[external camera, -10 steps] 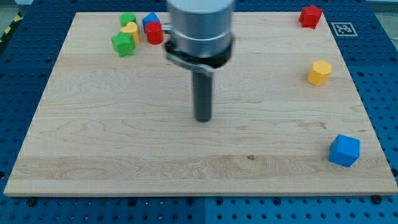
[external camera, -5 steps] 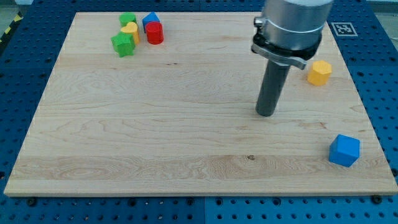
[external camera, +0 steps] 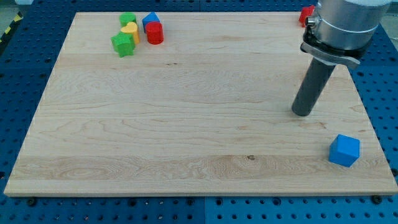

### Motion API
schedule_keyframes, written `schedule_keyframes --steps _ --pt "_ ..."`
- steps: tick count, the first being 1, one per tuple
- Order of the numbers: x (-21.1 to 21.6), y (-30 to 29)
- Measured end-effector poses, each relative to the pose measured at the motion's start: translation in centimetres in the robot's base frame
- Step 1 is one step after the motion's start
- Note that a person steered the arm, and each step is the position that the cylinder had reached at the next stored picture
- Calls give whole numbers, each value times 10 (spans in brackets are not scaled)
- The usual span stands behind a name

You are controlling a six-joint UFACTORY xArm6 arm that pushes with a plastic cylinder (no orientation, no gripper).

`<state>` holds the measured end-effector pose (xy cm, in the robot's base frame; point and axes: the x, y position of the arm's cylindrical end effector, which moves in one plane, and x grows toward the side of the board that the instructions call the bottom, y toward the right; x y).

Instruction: Move your arm to the bottom right

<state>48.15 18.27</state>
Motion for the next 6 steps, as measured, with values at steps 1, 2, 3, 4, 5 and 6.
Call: schedule_keyframes --steps 1,2,3,4,5,6 --pt "0 21" --pt "3 56" --pt "26 100" --pt "55 114" --pt "93 114" --pt "100 115"
